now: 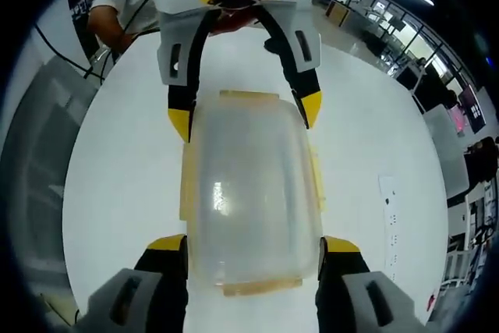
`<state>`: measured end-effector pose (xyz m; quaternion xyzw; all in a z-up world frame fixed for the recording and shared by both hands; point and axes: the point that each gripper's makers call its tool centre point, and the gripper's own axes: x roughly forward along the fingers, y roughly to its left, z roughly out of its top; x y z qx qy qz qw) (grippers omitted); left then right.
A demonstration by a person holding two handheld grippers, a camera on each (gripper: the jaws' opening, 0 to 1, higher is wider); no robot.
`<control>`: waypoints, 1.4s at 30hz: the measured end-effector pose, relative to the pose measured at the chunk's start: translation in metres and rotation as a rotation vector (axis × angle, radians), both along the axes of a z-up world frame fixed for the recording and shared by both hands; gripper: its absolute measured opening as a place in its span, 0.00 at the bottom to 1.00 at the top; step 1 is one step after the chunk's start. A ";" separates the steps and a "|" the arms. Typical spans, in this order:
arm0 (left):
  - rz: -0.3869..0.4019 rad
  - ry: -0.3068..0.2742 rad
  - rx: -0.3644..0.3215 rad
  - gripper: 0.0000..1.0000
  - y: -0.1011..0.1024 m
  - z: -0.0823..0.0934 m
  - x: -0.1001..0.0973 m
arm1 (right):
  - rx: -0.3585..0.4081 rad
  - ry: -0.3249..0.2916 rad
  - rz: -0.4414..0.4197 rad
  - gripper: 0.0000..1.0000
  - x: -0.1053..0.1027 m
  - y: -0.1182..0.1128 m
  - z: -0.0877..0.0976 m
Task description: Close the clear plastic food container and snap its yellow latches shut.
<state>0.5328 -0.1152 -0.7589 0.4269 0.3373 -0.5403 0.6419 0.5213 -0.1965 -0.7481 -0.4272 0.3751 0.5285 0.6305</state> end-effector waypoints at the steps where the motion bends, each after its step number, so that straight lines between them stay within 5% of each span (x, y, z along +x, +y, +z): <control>1: 0.001 0.000 -0.001 0.76 0.000 0.000 0.000 | 0.000 0.000 0.001 0.67 0.000 0.000 0.000; 28: -0.007 -0.005 -0.024 0.81 0.003 0.005 -0.003 | 0.021 -0.017 -0.031 0.67 0.001 -0.003 0.005; 33: 0.049 -0.054 -0.056 0.75 0.008 0.013 0.003 | 0.045 -0.033 -0.070 0.66 -0.001 -0.007 0.009; 42: 0.149 -0.040 -0.134 0.79 0.014 0.020 -0.009 | 0.088 -0.045 -0.136 0.66 -0.013 -0.010 0.016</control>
